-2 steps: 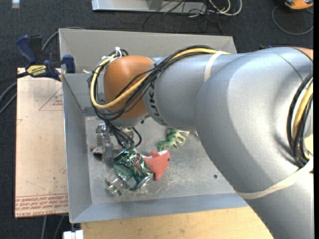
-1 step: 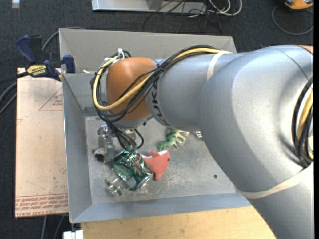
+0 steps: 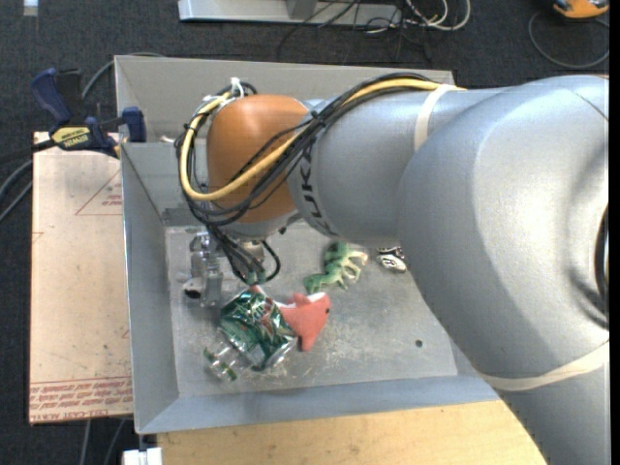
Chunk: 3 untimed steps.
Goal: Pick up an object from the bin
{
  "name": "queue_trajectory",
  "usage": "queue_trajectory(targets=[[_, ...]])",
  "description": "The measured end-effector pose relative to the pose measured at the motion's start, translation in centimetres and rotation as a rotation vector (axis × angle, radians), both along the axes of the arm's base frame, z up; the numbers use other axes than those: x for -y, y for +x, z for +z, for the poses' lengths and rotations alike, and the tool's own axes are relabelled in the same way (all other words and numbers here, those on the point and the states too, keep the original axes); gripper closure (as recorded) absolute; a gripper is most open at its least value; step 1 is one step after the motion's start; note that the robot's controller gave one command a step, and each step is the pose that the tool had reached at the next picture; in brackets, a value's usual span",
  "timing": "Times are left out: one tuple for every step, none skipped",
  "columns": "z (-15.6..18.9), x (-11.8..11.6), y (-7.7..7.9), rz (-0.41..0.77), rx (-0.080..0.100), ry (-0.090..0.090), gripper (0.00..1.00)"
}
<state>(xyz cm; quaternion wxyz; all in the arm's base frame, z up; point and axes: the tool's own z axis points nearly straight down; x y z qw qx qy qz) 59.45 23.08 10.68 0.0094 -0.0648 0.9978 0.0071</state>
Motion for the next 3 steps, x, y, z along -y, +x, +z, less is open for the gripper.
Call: queue_trajectory(targets=[[-0.3, 0.0, 0.1, 0.001, 0.0, 0.0, 1.0], [-0.2, -0.4, -4.7, 0.209, 0.003, -0.002, 1.0], [5.5, 1.1, -3.0, 0.146, 0.01, 0.0, 1.0]])
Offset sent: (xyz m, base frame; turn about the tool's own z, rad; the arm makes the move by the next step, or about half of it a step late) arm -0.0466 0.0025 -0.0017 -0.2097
